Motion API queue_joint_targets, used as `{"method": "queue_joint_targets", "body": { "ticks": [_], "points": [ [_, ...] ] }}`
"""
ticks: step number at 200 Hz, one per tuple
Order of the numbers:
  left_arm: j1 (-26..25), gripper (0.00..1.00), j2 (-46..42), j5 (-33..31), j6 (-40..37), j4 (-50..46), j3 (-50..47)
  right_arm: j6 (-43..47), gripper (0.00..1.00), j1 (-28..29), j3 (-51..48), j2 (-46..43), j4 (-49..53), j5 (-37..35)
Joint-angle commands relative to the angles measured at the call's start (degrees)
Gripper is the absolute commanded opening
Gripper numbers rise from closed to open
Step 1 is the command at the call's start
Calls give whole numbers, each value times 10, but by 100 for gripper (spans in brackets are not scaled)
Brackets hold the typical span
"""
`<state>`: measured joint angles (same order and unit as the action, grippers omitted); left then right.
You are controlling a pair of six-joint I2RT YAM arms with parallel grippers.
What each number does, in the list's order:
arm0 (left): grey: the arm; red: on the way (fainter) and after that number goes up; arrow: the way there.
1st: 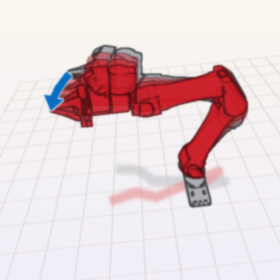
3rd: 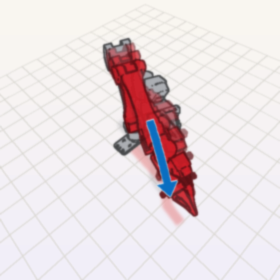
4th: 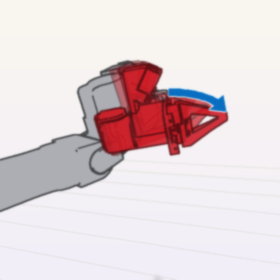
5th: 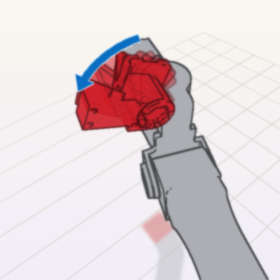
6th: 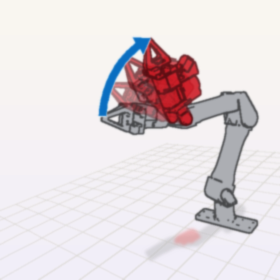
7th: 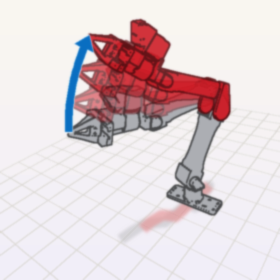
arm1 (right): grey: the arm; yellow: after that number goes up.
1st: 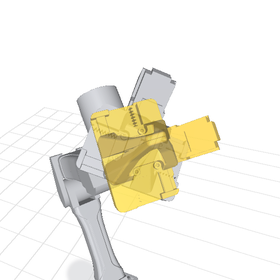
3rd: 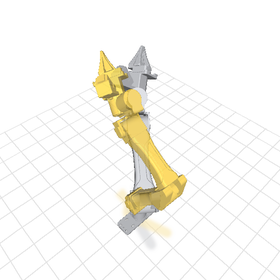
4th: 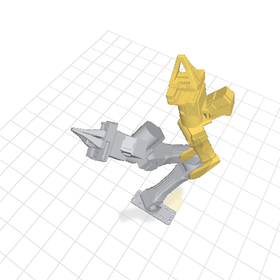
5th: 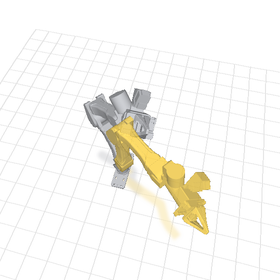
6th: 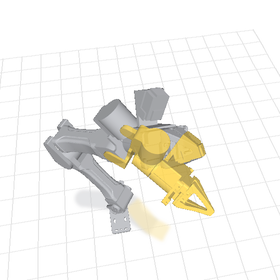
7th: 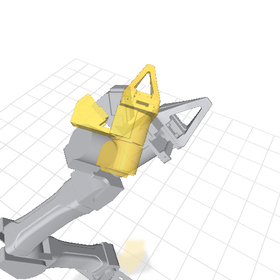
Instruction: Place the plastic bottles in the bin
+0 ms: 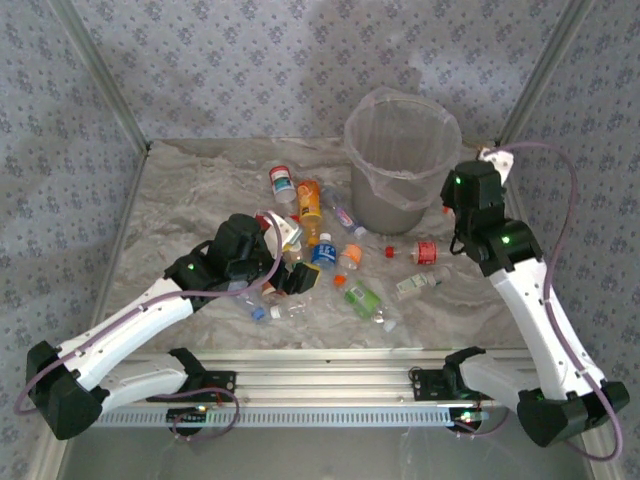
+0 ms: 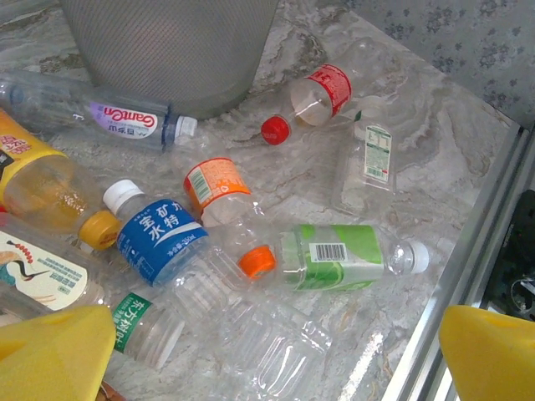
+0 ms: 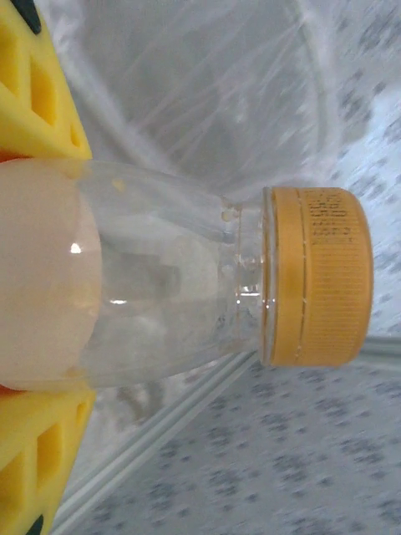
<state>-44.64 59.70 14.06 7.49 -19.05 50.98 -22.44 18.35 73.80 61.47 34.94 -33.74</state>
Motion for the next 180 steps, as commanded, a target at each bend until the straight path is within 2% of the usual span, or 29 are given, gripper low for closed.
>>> {"method": "queue_joint_targets", "body": {
  "ticks": [1,51,99,125,151,180],
  "points": [
    [-3,100,-12,-19,17,11,25,70,57,11,53,36,-54,-18],
    [-3,100,-16,-41,27,3,30,147,57,12,156,148,-92,83],
    [-3,99,-10,-51,39,-2,32,175,58,4,240,255,-109,153],
    [-3,100,-11,-58,42,-14,37,180,58,-7,309,320,-66,185],
    [-3,100,-12,-63,44,-22,40,180,58,-23,371,380,-8,256],
    [-4,100,-11,-67,48,-26,43,180,58,-33,395,416,28,293]
  ]
}}
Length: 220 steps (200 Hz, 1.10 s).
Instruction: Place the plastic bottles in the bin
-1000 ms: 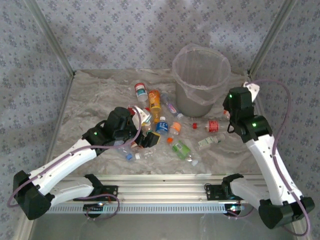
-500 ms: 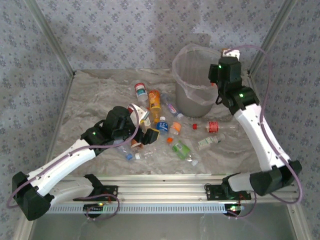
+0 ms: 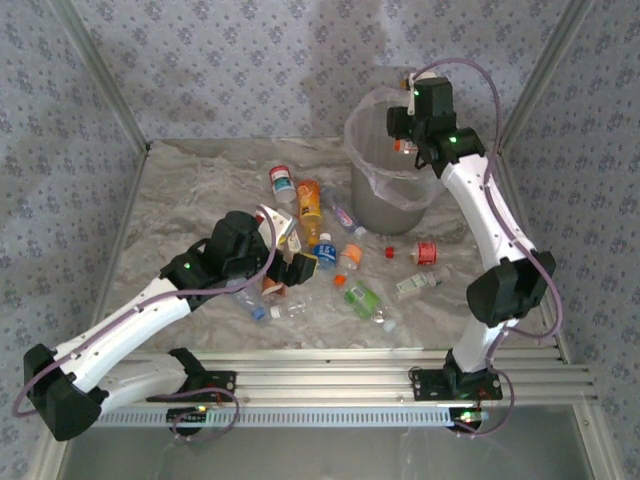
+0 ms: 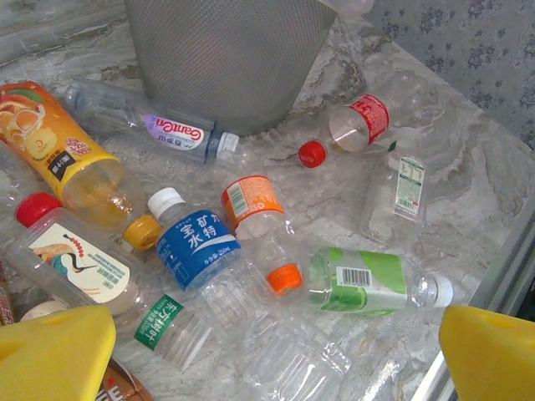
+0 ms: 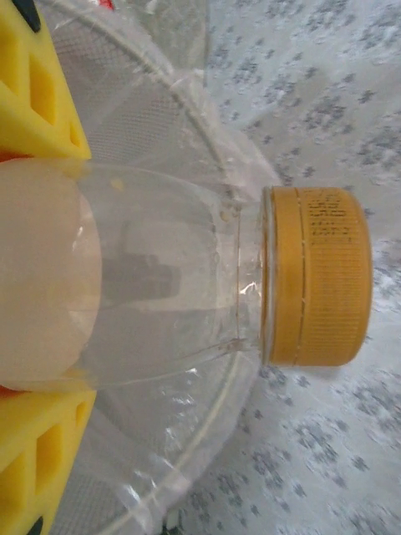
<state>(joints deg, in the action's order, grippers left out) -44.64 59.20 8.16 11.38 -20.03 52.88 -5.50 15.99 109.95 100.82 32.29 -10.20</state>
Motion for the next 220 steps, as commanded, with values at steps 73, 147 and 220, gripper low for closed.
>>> {"method": "queue_joint_targets", "body": {
  "ticks": [73,147,220],
  "points": [
    [-5,100,-5,-6,20,-22,24,-8,59,-40,66,85,140,121],
    [-16,100,3,-16,5,-51,28,-11,61,-40,103,158,208,103],
    [-36,100,26,-21,-28,-115,48,-21,66,-40,91,168,229,101]
  ]
}}
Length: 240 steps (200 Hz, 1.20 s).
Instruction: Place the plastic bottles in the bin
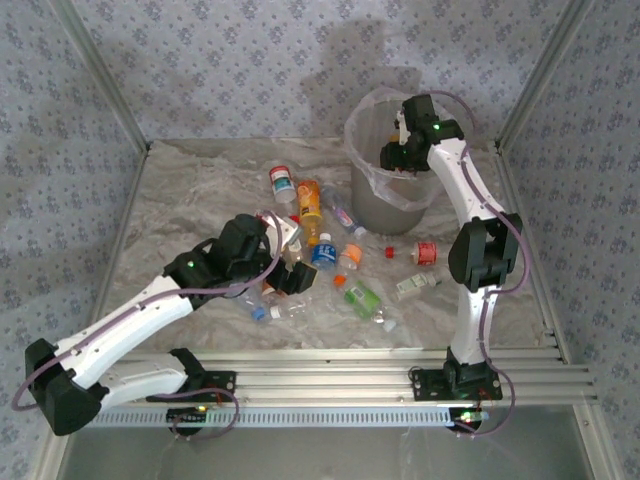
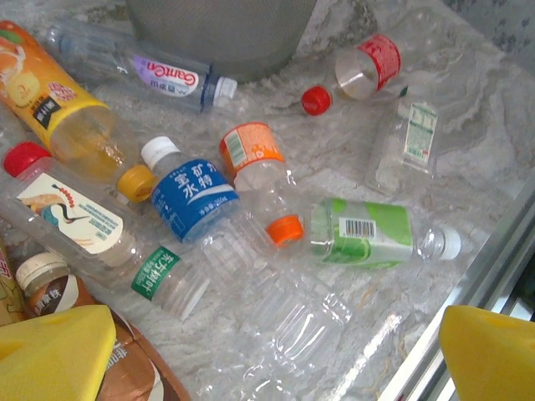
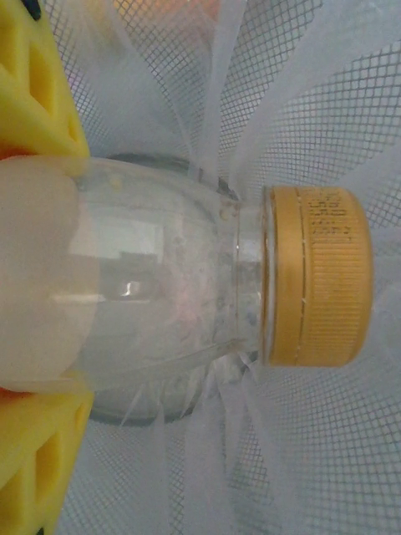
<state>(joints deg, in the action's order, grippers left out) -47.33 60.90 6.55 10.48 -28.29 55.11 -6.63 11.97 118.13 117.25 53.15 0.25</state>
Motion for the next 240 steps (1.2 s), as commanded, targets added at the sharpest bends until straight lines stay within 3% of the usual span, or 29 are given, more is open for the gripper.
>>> {"method": "queue_joint_targets", "body": {
  "ticks": [1,49,142,188,240],
  "points": [
    [-10,100,10,-5,-20,-32,26,-9,66,0,9,3,21,-4],
    [-17,100,16,-9,-20,-33,29,-13,77,0,11,-4,25,10],
    [-21,100,12,-12,-28,-53,32,-20,77,-1,10,-78,21,26],
    [-21,100,19,-5,-40,-77,37,-31,76,-1,-29,-156,7,30],
    [-25,99,8,14,-56,-98,32,-38,77,22,-159,-306,-13,5]
  ]
}}
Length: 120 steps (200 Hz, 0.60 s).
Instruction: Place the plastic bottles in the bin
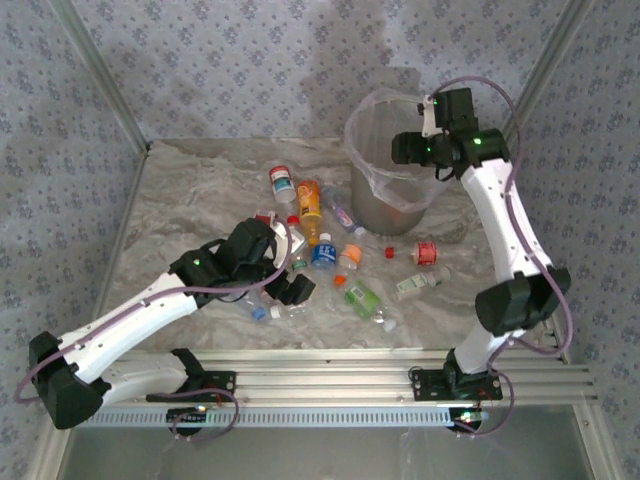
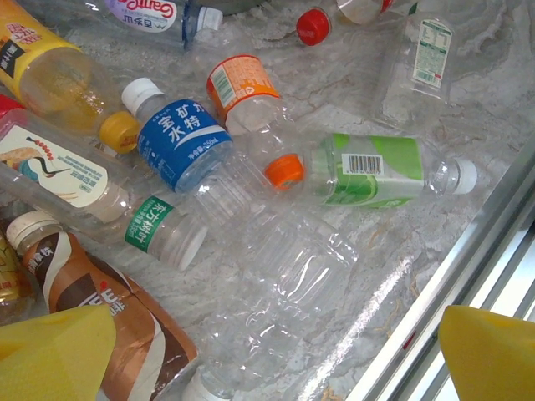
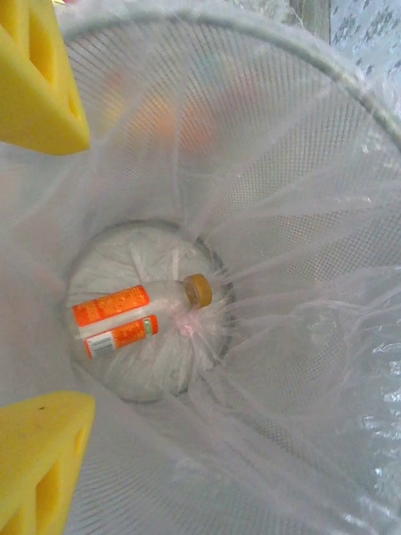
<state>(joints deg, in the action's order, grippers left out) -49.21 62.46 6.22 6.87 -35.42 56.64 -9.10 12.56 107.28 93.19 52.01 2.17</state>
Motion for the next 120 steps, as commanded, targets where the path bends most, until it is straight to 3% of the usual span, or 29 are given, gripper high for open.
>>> {"method": "queue_joint_targets", "body": {
  "ticks": [1,48,120],
  "points": [
    [-6,99,-8,18,-20,-28,17,-14,77,17,-54,-65,-2,-15],
    [-11,100,0,8,-34,-69,21,-28,76,83,-195,-205,5,-48],
    [-41,96,71,-26,-58,-38,5,-83,80,119,-368,-382,-31,120]
  ]
}}
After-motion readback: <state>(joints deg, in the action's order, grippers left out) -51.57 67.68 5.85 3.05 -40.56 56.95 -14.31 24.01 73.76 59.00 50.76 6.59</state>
